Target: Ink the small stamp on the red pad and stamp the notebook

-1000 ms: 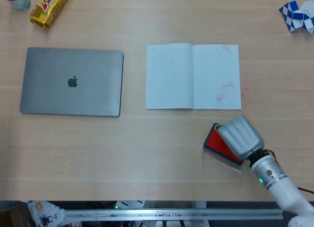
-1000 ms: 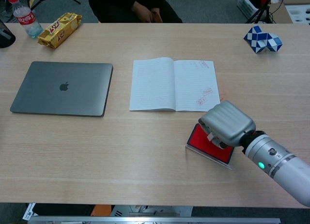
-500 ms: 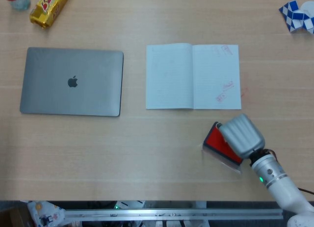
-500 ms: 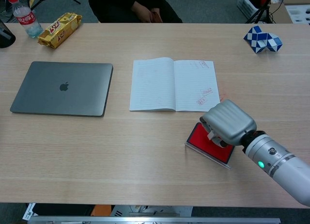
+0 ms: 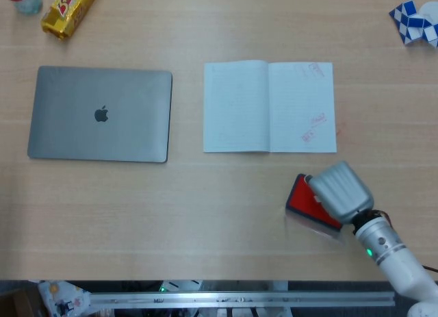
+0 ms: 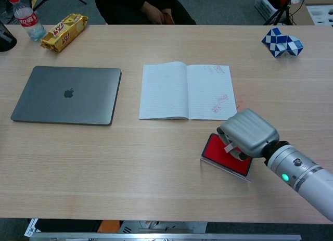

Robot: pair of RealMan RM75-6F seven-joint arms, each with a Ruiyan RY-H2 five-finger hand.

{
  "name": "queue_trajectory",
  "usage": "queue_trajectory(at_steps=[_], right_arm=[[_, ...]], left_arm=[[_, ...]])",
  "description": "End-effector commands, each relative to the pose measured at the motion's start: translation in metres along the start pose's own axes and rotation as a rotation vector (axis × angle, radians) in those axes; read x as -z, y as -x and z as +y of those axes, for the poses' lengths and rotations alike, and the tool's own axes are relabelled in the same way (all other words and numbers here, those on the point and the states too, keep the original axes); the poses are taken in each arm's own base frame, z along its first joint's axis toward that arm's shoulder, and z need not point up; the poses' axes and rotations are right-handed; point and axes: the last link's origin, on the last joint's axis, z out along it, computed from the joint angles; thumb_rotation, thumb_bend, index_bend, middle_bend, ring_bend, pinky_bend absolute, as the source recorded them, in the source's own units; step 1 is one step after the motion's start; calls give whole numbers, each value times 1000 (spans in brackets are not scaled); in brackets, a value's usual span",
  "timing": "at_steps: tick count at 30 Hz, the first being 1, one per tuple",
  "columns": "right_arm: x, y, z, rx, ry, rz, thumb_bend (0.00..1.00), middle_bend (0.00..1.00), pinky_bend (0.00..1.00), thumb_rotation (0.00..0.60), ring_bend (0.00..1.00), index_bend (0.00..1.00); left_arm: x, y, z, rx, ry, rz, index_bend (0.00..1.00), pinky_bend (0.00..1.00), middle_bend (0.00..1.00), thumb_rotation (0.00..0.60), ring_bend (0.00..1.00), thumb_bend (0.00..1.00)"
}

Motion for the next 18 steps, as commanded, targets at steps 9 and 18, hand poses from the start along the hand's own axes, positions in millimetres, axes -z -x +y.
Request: queue_trajectory(at_steps=[9,18], right_arm=[[5,-56,33,-122,43,70,355,1000,1000,600,1000,706],[-17,-80,60,-133,114,51,355,1000,1000,600,1000,708]], left_arm=[[1,-1,2,-3,8,2,34,44,29,600,28,268],[0,-2,5,-7,12,-1,34,44,29,600,28,268]])
